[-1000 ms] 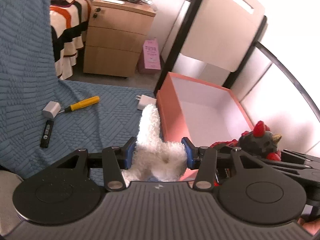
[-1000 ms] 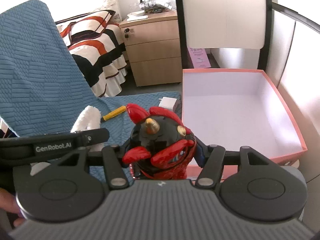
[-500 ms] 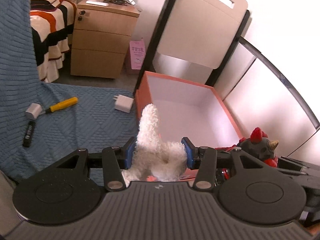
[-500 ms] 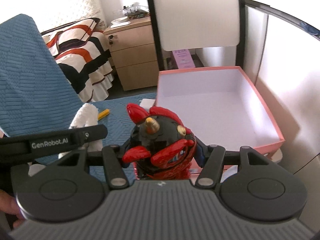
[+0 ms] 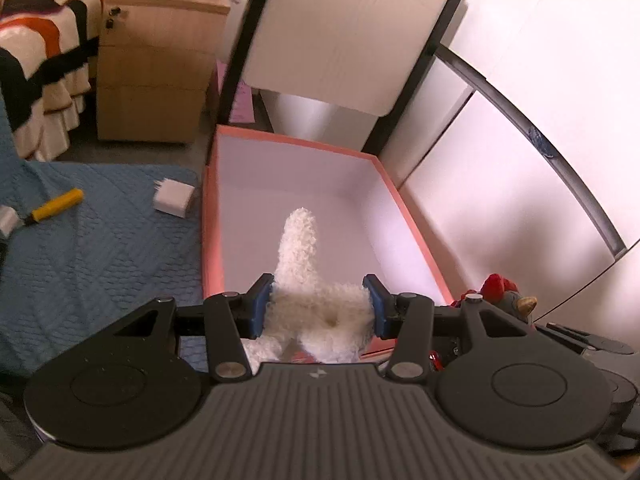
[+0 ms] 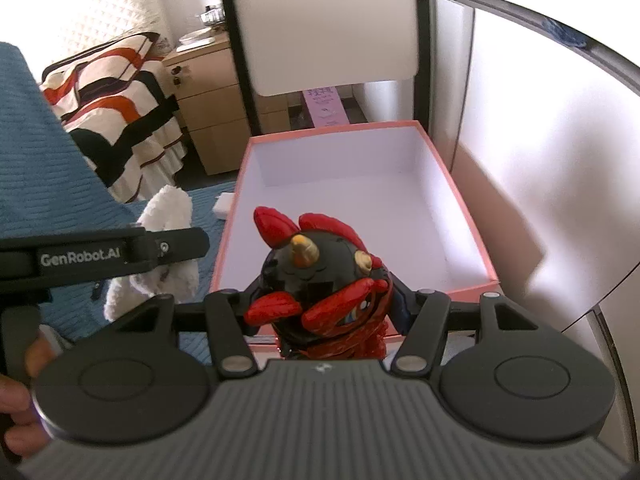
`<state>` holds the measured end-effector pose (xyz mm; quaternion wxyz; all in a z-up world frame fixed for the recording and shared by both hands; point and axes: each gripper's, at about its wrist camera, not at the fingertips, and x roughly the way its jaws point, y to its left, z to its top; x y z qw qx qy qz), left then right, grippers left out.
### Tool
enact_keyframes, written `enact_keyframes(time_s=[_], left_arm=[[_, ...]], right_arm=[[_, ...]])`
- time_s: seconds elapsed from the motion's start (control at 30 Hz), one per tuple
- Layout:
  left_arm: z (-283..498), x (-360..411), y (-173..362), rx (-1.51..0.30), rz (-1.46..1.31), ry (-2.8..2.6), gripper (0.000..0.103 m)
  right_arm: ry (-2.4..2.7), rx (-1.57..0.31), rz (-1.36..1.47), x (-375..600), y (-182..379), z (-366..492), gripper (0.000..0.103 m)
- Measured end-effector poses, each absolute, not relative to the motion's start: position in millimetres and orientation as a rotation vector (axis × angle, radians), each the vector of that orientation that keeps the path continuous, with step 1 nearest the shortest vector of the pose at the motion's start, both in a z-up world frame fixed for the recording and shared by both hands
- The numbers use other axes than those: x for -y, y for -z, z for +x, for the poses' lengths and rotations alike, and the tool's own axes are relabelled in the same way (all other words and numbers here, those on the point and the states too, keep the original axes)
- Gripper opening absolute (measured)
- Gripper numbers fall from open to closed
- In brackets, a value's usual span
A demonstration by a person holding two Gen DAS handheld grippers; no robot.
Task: Organize rigid objects
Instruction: 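Carry fluffy toy with left tool while right tool carries figurine over pink box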
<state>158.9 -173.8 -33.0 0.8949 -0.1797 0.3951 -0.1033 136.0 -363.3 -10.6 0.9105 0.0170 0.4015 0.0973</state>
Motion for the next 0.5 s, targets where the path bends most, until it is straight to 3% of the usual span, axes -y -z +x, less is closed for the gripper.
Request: enact_keyframes(time_s=[0.5], left_arm=[[254, 209, 96, -0.952, -0.373, 0.165, 0.055]], right_arm=[[-0.231, -0.909, 0.047, 400, 58, 215, 0.062]])
